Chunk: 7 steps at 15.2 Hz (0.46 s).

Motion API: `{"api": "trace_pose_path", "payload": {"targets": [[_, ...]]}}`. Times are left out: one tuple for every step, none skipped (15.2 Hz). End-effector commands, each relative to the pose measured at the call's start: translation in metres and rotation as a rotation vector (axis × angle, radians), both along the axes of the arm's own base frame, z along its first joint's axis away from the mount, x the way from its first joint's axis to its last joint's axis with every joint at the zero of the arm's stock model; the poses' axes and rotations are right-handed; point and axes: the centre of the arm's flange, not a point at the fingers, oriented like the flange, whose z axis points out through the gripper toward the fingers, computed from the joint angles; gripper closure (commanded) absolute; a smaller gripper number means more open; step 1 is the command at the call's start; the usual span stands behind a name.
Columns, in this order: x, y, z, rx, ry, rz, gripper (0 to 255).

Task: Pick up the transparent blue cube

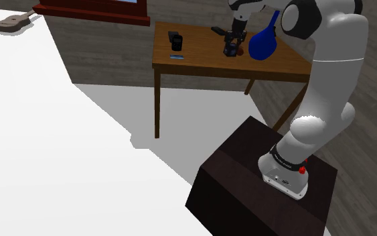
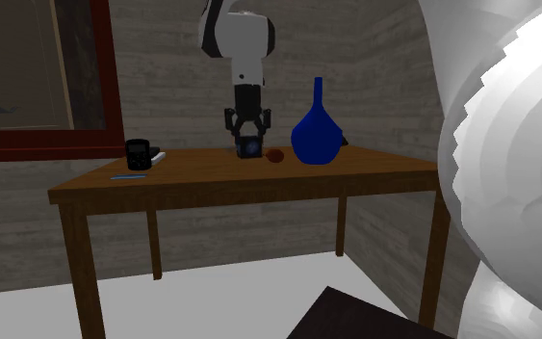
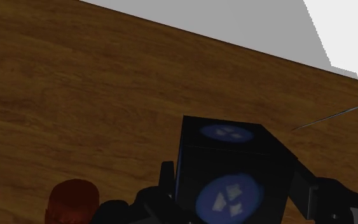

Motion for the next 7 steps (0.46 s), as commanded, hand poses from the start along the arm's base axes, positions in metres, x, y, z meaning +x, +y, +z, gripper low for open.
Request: {"api": "trace_pose_path", "payload": {"targets": [[0.001, 0.0, 0.011, 0.0, 0.0, 0.0, 255], [0.001, 0.0, 0.016, 0.0, 0.0, 0.0, 255], [0.001, 0.0, 0.021, 0.0, 0.0, 0.0, 255], [0.001, 0.0, 0.027, 0.0, 0.0, 0.0, 255], [0.001, 0.0, 0.032, 0.0, 0.0, 0.0, 255], [0.001, 0.0, 0.033, 0.0, 0.0, 0.0, 255], [0.001, 0.0, 0.033, 0.0, 0.0, 0.0, 255]]}}
